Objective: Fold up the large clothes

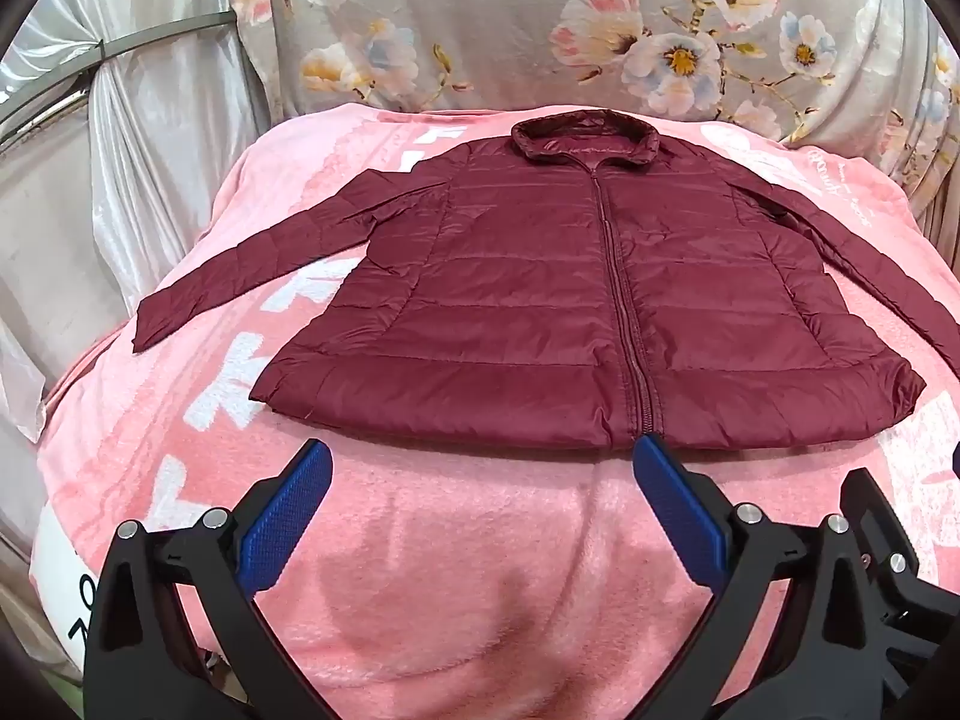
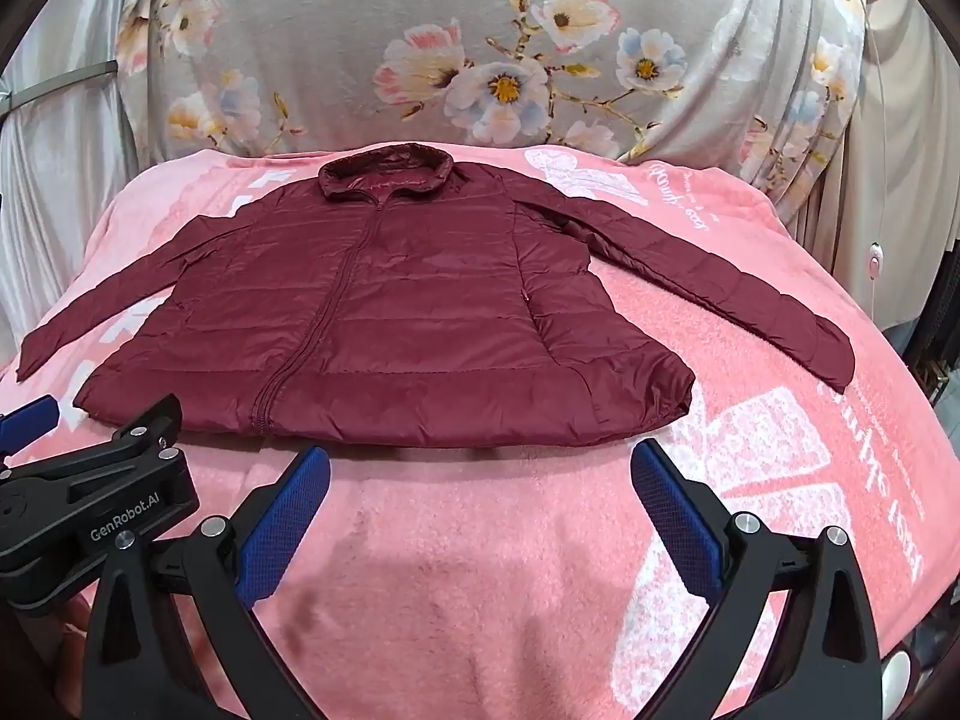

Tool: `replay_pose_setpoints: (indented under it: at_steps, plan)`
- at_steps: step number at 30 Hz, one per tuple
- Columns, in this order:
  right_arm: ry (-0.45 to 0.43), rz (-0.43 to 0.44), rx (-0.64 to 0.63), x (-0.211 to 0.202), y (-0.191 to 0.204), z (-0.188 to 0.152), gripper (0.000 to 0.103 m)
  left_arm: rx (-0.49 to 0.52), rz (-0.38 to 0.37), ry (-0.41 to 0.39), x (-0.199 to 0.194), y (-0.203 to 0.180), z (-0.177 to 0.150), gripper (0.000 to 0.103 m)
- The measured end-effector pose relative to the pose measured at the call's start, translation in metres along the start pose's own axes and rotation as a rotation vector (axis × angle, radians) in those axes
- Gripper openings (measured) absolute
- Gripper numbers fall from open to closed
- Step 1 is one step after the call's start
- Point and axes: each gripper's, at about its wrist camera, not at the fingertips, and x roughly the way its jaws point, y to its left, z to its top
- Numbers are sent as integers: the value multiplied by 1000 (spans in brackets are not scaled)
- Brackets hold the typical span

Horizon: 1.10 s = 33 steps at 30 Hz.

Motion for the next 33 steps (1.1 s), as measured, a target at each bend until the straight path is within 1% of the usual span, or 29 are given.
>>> replay_pose_setpoints:
  at_steps: [6,7,9,14,33]
  plan:
    - [-1,-1,-1,-1,0,0,98,3,3,-1,3,-1,1,98]
    - [-1,-2,-2,-1,1,0,98,2,8,-17,0,0,0,98]
    - [-2,-1,-1,-2,1,0,98,1,8,-16,-4,1,5,98]
    - [-3,-1,-2,-2,1,0,98,-3,8,-18,-9,5,5,98]
    - [-7,-1,-3,-4,2,0,98,-6,4,-21,-7,5,2,98]
